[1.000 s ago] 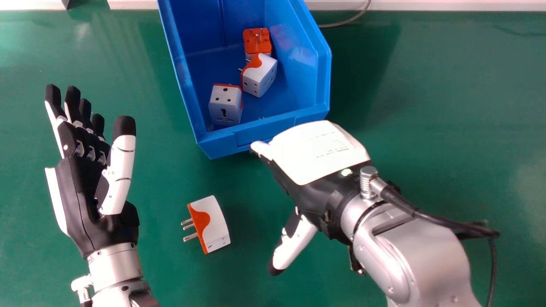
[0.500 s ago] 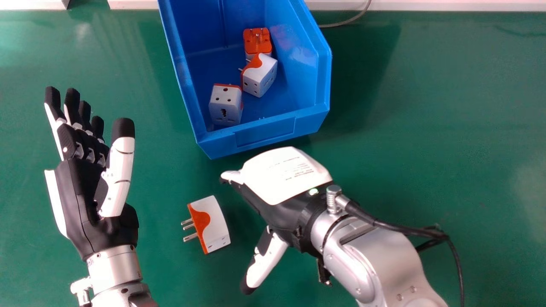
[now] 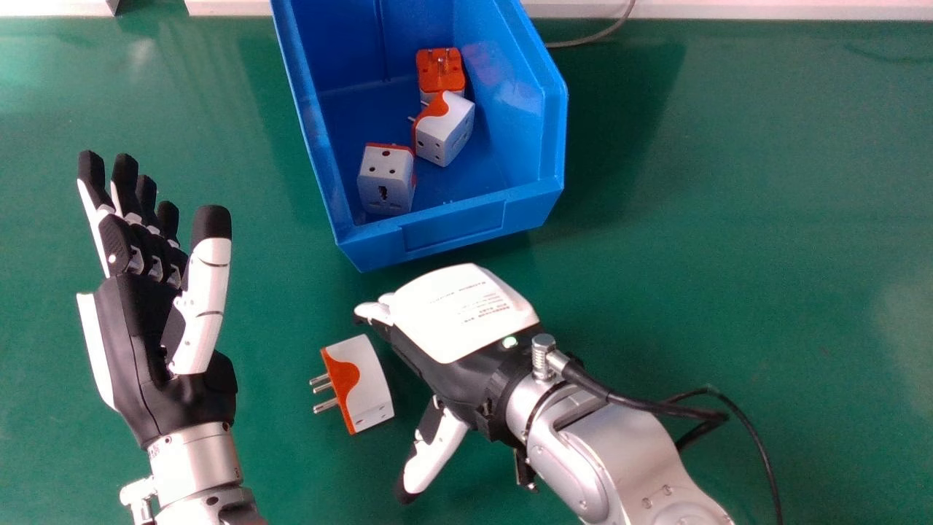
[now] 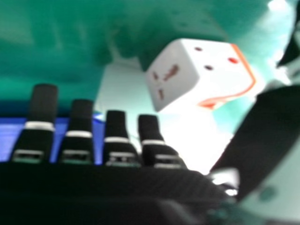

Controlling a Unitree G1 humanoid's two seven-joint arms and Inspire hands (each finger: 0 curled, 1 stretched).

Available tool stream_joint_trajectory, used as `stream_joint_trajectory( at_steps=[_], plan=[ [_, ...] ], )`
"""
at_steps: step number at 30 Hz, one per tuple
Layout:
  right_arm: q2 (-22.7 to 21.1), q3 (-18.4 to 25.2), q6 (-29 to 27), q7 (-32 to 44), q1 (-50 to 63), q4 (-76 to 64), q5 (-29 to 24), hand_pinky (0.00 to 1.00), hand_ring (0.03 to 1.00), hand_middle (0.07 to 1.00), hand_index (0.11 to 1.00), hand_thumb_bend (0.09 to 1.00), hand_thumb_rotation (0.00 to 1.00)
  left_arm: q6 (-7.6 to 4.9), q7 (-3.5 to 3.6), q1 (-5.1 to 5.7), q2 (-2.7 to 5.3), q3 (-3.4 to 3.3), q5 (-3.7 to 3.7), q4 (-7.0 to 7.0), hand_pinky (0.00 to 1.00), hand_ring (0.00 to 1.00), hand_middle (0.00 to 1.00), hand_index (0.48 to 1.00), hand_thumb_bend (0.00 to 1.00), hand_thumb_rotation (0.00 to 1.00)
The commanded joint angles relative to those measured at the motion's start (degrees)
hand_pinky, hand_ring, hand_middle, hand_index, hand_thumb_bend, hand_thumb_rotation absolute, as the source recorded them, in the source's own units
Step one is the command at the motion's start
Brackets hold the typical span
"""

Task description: Pick all objects and put in blue box

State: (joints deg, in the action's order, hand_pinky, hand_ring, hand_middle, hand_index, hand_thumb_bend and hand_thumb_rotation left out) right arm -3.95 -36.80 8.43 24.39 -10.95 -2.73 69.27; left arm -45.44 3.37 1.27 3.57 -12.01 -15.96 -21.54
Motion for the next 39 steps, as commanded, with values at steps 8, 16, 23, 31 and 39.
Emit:
stream_joint_trajectory(
  at_steps=[8,16,23,31,39],
  plan=[
    [-0.44,-0.78,-6.18,-12.41,-3.83,7.28,-6.85,0.72,0.877,0.916,0.893,0.993,0.3,-0.48,0.3,0.3,1.29,0.17,0.2,1.14,1.0,1.0,1.0,1.0,0.67,0.42],
    [-1.12,-2.56,-8.46,-17.14,-6.18,12.04,-8.24,0.69,0.869,0.911,0.894,0.972,0.23,-0.47,0.61,0.22,1.35,0.21,-0.15,0.94,1.0,1.0,1.0,1.0,0.67,0.42],
    [-1.2,-4.58,-9.3,-20.31,-7.29,14.72,-8.2,0.65,0.846,0.896,0.886,0.928,0.18,-0.6,0.49,0.08,1.49,0.22,-0.08,0.76,1.0,1.0,1.0,1.0,0.68,0.43],
    [-1.59,-5.96,-8.77,-18.56,-8.27,15.08,-7.53,0.63,0.829,0.884,0.878,0.892,0.13,-0.73,0.17,-0.02,1.53,0.27,0.47,0.72,1.0,1.0,1.0,1.0,0.68,0.42],
    [-1.78,-6.13,-8.82,-18.72,-8.37,15.87,-8.74,0.59,0.795,0.862,0.849,0.713,0.05,-0.58,0.1,0.03,1.79,0.28,0.16,0.93,1.0,1.0,1.0,1.0,0.67,0.43]
  ],
)
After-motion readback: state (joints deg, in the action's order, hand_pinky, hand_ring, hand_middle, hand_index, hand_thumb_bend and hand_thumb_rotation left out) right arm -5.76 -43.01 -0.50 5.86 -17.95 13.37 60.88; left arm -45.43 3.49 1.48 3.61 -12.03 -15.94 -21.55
